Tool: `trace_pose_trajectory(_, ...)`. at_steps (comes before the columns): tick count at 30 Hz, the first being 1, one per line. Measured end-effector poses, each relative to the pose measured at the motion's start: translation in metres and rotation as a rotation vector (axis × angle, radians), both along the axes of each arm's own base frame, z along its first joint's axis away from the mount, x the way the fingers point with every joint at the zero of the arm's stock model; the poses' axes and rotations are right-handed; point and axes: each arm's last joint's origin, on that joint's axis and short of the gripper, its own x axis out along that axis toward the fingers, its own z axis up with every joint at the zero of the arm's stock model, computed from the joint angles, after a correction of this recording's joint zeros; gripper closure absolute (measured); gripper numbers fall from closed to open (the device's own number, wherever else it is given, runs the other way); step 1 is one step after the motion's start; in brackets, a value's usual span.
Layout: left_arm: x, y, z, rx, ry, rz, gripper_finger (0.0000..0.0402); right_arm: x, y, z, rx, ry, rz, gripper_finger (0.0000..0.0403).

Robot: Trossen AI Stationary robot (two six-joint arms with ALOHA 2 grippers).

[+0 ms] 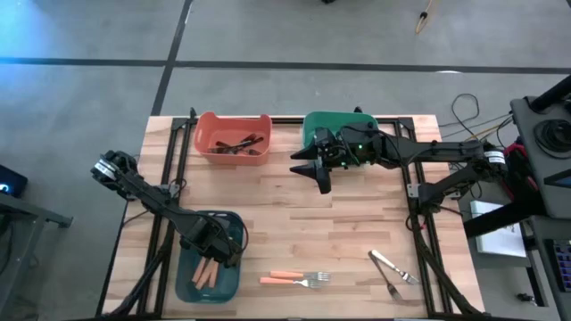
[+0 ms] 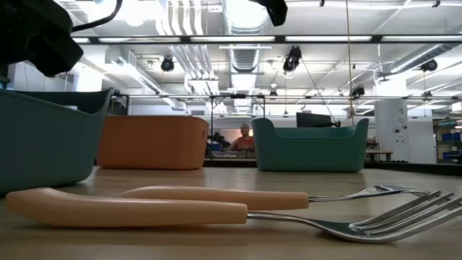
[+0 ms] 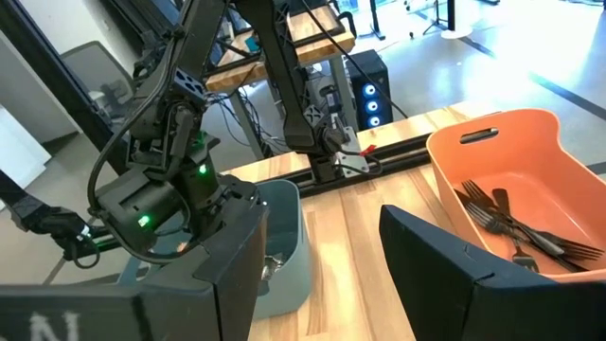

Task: Sort silverware by color (type)
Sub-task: Put the orange fork into the blue-green bin, then put the white fork into the green bin

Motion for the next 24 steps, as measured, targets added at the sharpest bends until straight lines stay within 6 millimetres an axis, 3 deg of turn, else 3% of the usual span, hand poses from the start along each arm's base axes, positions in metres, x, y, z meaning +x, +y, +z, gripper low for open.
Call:
trace_pose_trajectory(7,0.0,0.0,0.001,0.003,0.004,-0.004,0.031,0.0,0.0,0.0,0.002,0.0,0.0,0.0204)
trace_pose_trajectory(12,0.004,-0.003,0.017,-0.028,-0.048,-0.014,0.0304,0.0,0.0,0.0,0.002,0.0,-0.001,0.0204)
trace_pose_trajectory(19,0.011,-0.007,0.065,-0.037,-0.104,-0.13,0.0304,0.0,0.0,0.0,0.022,0.001,-0.005,0.0204)
trace_pose_trajectory(24,0.011,0.003,0.11,0.064,-0.152,-0.277,0.0304,0.0,0.0,0.0,0.088,0.006,-0.019,0.0204)
